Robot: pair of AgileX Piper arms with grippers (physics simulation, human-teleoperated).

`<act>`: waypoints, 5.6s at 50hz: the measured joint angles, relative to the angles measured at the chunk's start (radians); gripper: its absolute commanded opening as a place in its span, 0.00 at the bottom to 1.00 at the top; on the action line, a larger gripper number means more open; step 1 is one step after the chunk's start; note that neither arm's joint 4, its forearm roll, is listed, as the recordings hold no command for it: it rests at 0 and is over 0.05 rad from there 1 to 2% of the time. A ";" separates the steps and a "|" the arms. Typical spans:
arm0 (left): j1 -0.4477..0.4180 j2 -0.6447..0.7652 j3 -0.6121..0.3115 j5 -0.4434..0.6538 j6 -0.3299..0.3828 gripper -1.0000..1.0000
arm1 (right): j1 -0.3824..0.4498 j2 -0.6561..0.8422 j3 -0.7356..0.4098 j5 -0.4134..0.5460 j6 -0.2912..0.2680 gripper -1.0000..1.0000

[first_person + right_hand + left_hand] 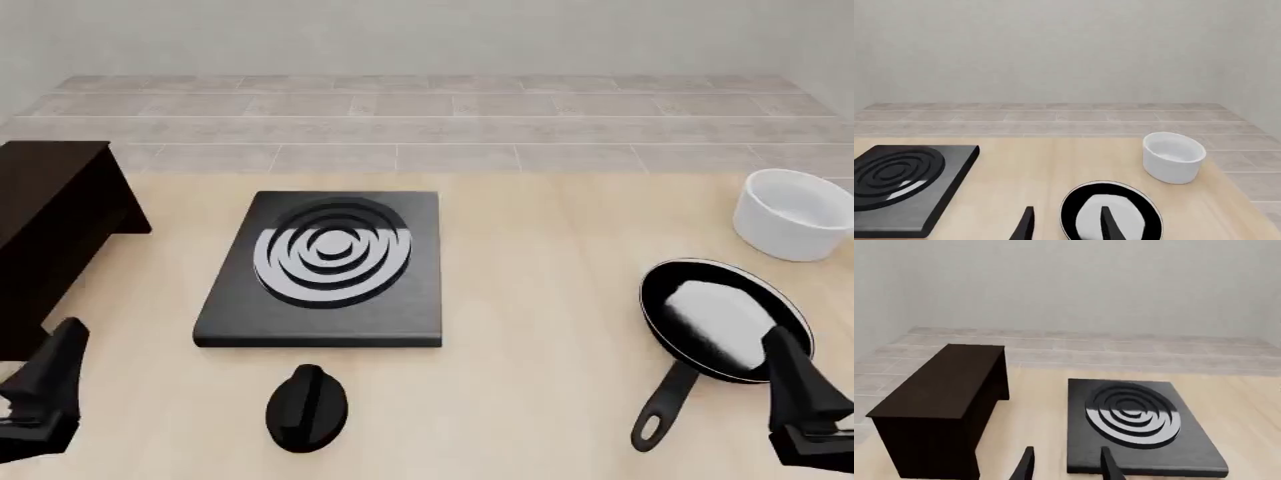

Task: Put the frying pan on top of the cabinet.

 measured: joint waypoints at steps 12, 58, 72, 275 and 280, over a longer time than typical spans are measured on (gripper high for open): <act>-0.012 -0.033 0.038 -0.040 0.019 1.00 | 0.001 0.003 -0.001 0.000 -0.009 1.00; -0.227 0.264 -0.084 -0.243 -0.059 1.00 | 0.002 -0.002 0.001 0.004 -0.027 1.00; -0.443 0.579 -0.228 -0.365 -0.236 1.00 | 0.003 -0.003 0.001 0.005 -0.033 1.00; -1.146 2.107 -1.036 -0.752 -0.821 1.00 | -0.008 -0.003 0.000 0.000 -0.030 1.00; -1.154 2.115 -1.042 -0.756 -0.827 1.00 | -0.009 -0.003 0.000 0.000 -0.029 1.00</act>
